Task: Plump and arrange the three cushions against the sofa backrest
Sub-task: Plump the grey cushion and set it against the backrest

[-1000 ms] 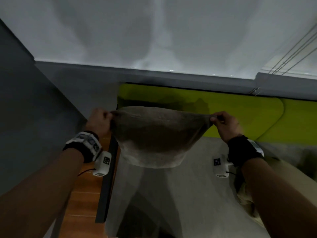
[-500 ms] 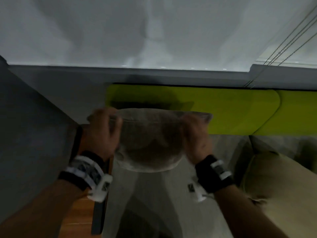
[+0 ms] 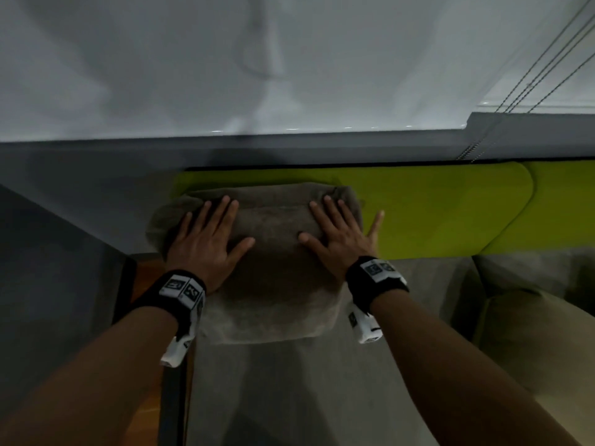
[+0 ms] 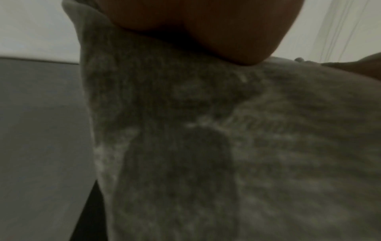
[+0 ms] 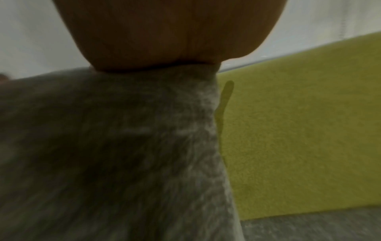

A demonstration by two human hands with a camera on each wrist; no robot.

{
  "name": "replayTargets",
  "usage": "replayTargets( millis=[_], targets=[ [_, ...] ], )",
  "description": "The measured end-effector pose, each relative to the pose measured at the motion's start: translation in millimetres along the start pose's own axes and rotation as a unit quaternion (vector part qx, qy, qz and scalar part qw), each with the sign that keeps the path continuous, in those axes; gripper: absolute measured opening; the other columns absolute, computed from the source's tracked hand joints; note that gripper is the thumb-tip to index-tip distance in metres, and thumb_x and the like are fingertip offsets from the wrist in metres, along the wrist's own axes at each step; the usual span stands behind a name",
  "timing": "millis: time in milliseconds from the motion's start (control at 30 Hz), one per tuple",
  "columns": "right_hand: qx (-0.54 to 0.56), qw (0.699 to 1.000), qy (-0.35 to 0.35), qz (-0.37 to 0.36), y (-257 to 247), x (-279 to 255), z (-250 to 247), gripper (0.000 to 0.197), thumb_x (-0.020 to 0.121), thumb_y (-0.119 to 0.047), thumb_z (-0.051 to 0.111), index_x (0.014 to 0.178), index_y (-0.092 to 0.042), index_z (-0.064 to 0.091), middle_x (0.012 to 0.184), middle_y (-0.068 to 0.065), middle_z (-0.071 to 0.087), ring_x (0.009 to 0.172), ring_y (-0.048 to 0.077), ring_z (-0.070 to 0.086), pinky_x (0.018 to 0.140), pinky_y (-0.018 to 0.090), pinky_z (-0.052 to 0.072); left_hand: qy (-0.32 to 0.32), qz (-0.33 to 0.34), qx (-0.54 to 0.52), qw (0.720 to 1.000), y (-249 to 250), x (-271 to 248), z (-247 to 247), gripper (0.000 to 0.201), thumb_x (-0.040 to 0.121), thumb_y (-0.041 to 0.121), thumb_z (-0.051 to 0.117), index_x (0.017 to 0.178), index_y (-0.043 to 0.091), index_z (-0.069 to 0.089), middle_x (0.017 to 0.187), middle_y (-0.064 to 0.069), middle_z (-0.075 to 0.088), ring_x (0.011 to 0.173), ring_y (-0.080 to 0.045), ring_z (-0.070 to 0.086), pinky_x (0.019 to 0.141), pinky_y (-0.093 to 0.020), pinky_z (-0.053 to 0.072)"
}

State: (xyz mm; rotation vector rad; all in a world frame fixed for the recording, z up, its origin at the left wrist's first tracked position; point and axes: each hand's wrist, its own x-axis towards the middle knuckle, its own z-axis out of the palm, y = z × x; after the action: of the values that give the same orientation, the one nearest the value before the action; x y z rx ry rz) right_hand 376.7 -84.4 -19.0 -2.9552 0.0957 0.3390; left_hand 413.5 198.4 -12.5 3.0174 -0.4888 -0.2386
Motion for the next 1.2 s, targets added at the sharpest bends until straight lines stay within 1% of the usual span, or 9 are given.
replayTargets(
  millis=[133,200,267,333,500,633,800,1100,1200],
  targets=[
    [0.035,0.994,-0.004,0.106,11.1,2.5,-8.7,0.069,0.101,-0.073,0.012,0.163,-0.044,0.005,0.173,-0.017,-0.008,0.16,0.018,-0.014,0.109,0.078,-0.022,0.016,-0.037,0.015,0.999,-3.3,-0.6,-2.2,0.083,0.095,0.071,0.005,0.16,0.019,0.003,0.169,0.0,0.001,0.156,-0.022,0.001,0.125,-0.046,0.0],
    [0.108,0.98,0.128,0.108,3.7,-18.6,-10.2,0.062,0.108,-0.055,0.027,0.164,-0.028,0.024,0.175,-0.006,0.007,0.161,0.02,-0.002,0.116,0.077,-0.011,0.092,-0.039,-0.012,0.995,9.0,-19.3,-4.4,0.072,0.103,0.055,0.021,0.159,0.01,0.013,0.168,-0.011,0.01,0.155,-0.028,0.008,0.125,-0.049,0.004],
    [0.148,0.946,0.289,0.023,-12.5,-56.9,-3.5,0.055,0.106,-0.041,0.042,0.156,-0.019,0.042,0.17,0.005,0.029,0.159,0.022,0.016,0.121,0.07,-0.001,0.217,0.03,-0.065,0.973,20.7,-54.0,3.6,0.056,0.102,0.026,0.041,0.153,0.007,0.03,0.162,-0.017,0.027,0.151,-0.034,0.022,0.124,-0.051,0.01],
    [0.13,0.924,0.346,-0.101,-34.8,-101.7,17.3,0.052,0.103,-0.036,0.05,0.152,-0.018,0.046,0.165,0.007,0.037,0.158,0.022,0.021,0.124,0.065,0.006,0.285,0.123,-0.12,0.943,29.8,-94.6,18.3,0.053,0.095,0.007,0.047,0.148,0.008,0.041,0.155,-0.018,0.04,0.146,-0.037,0.033,0.121,-0.055,0.02],
    [0.036,0.948,0.213,-0.234,-57.3,-132.3,72.1,0.055,0.107,-0.05,0.045,0.157,-0.027,0.043,0.167,0.001,0.034,0.158,0.026,0.022,0.121,0.066,0.022,0.16,0.107,-0.088,0.977,17.2,-131.0,49.7,0.056,0.1,0.043,0.039,0.152,0.019,0.039,0.162,-0.009,0.03,0.148,-0.032,0.03,0.119,-0.057,0.021],
    [-0.004,0.976,0.161,-0.147,-69.7,-68.3,54.8,0.061,0.105,-0.059,0.034,0.161,-0.037,0.031,0.172,-0.007,0.021,0.16,0.025,0.017,0.121,0.069,0.011,0.094,0.018,-0.032,0.995,-6.2,-76.4,45.1,0.068,0.097,0.06,0.031,0.158,0.032,0.022,0.167,-0.009,0.015,0.153,-0.033,0.015,0.12,-0.061,0.008],
    [-0.044,0.979,0.166,-0.111,-64.2,-14.8,39.3,0.071,0.099,-0.073,0.024,0.163,-0.04,0.021,0.173,-0.008,0.016,0.16,0.027,0.012,0.121,0.071,0.003,0.091,0.018,-0.016,0.996,-24.8,-23.7,41.7,0.07,0.095,0.068,0.016,0.158,0.039,0.005,0.169,0.0,0.005,0.155,-0.028,0.009,0.122,-0.06,0.005],
    [0.062,0.991,0.115,0.031,-19.5,27.0,23.2,0.075,0.092,-0.083,0.009,0.16,-0.053,0.001,0.172,-0.022,-0.002,0.161,0.016,-0.005,0.117,0.068,-0.019,0.121,-0.057,-0.083,0.988,-36.1,-7.8,42.0,0.076,0.095,0.066,0.008,0.16,0.027,0.005,0.169,0.005,0.005,0.156,-0.018,0.003,0.124,-0.051,-0.002],
    [0.16,0.976,0.077,0.126,9.4,21.7,16.2,0.069,0.096,-0.078,0.016,0.16,-0.054,0.008,0.173,-0.019,-0.003,0.161,0.022,-0.007,0.121,0.07,-0.009,0.146,-0.107,-0.127,0.975,-39.7,-13.3,37.8,0.073,0.097,0.063,0.005,0.16,0.026,0.003,0.169,0.005,-0.003,0.155,-0.016,-0.004,0.125,-0.049,-0.004]
  ],
)
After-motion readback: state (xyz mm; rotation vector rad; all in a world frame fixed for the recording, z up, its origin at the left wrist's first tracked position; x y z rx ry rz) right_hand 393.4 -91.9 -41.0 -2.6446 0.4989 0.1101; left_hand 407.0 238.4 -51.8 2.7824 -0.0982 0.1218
